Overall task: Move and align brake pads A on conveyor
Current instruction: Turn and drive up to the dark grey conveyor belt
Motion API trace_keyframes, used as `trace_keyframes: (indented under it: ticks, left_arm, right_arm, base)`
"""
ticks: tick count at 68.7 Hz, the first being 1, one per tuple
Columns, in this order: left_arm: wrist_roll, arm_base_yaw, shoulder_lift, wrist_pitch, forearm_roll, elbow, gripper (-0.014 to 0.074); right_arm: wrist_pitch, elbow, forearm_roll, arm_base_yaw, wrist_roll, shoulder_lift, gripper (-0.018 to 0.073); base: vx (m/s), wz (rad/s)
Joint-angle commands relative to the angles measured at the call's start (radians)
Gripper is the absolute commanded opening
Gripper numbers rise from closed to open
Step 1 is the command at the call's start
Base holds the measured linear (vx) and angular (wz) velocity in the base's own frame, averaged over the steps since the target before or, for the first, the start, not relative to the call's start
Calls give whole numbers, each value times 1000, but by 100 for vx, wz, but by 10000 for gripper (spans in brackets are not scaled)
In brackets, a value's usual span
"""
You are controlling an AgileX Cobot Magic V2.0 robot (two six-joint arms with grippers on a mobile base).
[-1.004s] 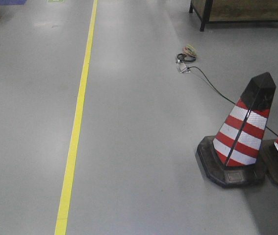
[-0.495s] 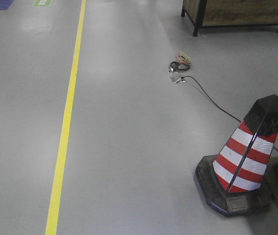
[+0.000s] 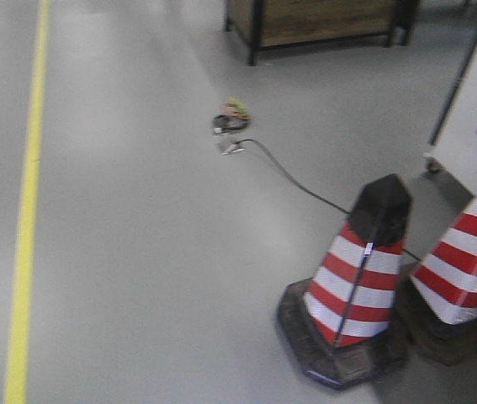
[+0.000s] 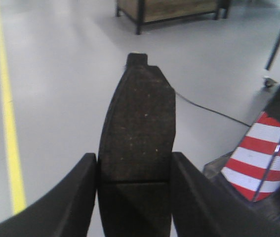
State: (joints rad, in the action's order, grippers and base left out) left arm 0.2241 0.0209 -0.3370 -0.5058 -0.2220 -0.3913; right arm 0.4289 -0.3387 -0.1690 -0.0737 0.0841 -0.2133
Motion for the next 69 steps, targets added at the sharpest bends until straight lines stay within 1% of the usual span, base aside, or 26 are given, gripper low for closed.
trace_keyframes:
  ticks: [1,37,69]
  left_arm:
    - [-7,2,-7,97,-19,-27,109]
    - [-7,2,-7,97,-19,-27,109]
    - [-7,2,-7,97,-19,-27,109]
  right_arm:
    - [-98,-33,-14,3,-8,-7,4]
    - [-98,-33,-14,3,-8,-7,4]
    - [-98,-33,-14,3,-8,-7,4]
  base:
    - [26,-73]
    - [23,-79]
    - [21,-68]
